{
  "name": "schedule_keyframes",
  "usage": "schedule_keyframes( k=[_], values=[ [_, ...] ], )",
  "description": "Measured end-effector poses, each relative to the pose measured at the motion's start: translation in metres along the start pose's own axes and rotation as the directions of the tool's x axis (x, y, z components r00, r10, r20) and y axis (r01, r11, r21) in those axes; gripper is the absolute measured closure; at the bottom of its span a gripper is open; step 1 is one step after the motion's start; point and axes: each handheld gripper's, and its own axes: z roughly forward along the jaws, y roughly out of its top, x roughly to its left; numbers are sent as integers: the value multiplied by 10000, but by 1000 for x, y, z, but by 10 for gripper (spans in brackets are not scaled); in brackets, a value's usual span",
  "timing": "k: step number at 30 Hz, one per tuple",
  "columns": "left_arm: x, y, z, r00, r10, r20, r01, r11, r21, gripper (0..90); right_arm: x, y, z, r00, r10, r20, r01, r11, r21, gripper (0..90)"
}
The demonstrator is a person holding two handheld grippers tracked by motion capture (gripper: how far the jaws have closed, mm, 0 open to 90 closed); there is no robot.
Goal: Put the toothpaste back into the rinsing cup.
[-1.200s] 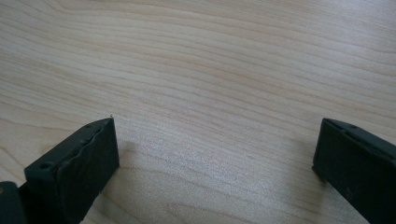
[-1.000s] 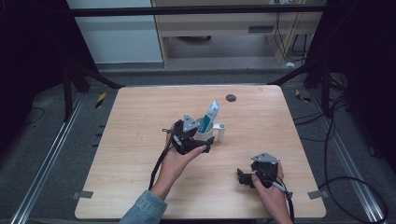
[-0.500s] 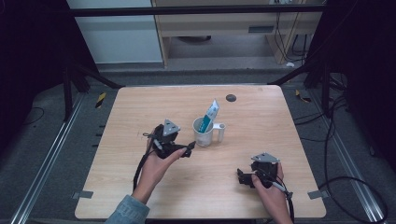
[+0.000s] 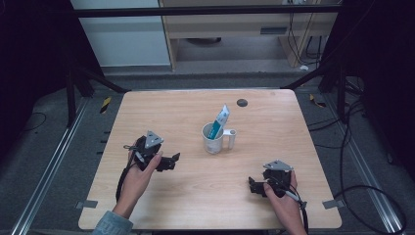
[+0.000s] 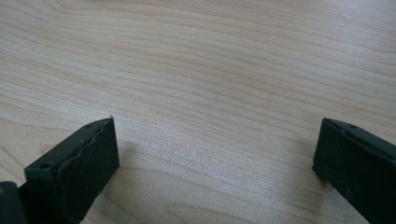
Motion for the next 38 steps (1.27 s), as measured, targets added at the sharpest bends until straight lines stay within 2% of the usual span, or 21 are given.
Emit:
schedule_keyframes(
  k=[2, 4, 9, 13, 15, 17, 18, 19, 20, 21, 24, 25, 26, 29, 32, 38],
  values=[
    [7, -9, -1, 9998, -3, -217, 6, 9999, 134, 45, 0, 0, 0, 10000, -6, -5, 6, 10000, -8, 3],
    [10, -13, -2, 9997, -35, -245, 40, 9998, 186, 45, 0, 0, 0, 10000, -4, -5, 4, 10000, -10, 3],
    [27, -35, 0, 9984, -252, -511, 281, 9980, 566, 45, 0, 0, 0, 10000, -4, -5, 4, 10000, -7, 3],
    [40, -49, 3, 9969, -361, -694, 423, 9949, 913, 47, 0, 0, 0, 10000, -2, -5, 2, 10000, -8, 3],
    [51, -58, 8, 9962, -320, -810, 415, 9920, 1191, 47, 0, 0, 0, 10000, -4, -5, 4, 10000, -7, 3],
    [54, -60, 9, 9962, -288, -824, 395, 9906, 1311, 53, 0, 0, 0, 10000, -17, 3, 17, 10000, -3, 4],
    [63, -66, 11, 9929, -439, -1103, 579, 9902, 1271, 62, 0, 0, 0, 10000, -9, 0, 9, 10000, -1, 4],
    [63, -66, 11, 9929, -439, -1103, 579, 9902, 1271, 66, 0, 0, 0, 10000, -9, 0, 9, 10000, -1, 4],
    [73, -71, 14, 9877, -756, -1369, 921, 9887, 1184, 71, 0, 0, 0, 10000, -3, -3, 3, 10000, -6, 3],
    [78, -74, 16, 9856, -926, -1412, 1094, 9872, 1163, 78, 0, 0, 0, 10000, -20, 3, 20, 10000, -5, 4],
    [89, -78, 21, 9821, -1100, -1527, 1280, 9853, 1135, 78, 0, 0, 0, 10000, -6, -5, 6, 10000, -8, 3],
    [89, -78, 21, 9821, -1100, -1527, 1280, 9853, 1135, 78, 0, 0, 0, 10000, -6, -5, 6, 10000, -8, 3],
    [95, -81, 24, 9771, -1150, -1790, 1362, 9845, 1108, 78, 0, 0, 0, 10000, 0, -5, 0, 10000, -8, 3],
    [101, -85, 29, 9769, -1313, -1687, 1513, 9822, 1116, 71, 0, 0, 0, 10000, -4, -4, 4, 10000, -9, 3],
    [109, -89, 32, 9757, -1747, -1321, 1876, 9779, 928, 54, 0, 0, 0, 10000, -1, -6, 1, 10000, -6, 4],
    [110, -89, 33, 9777, -1693, -1241, 1818, 9784, 981, 36, 0, 0, 0, 10000, -15, 3, 15, 10000, -3, 4]
  ],
)
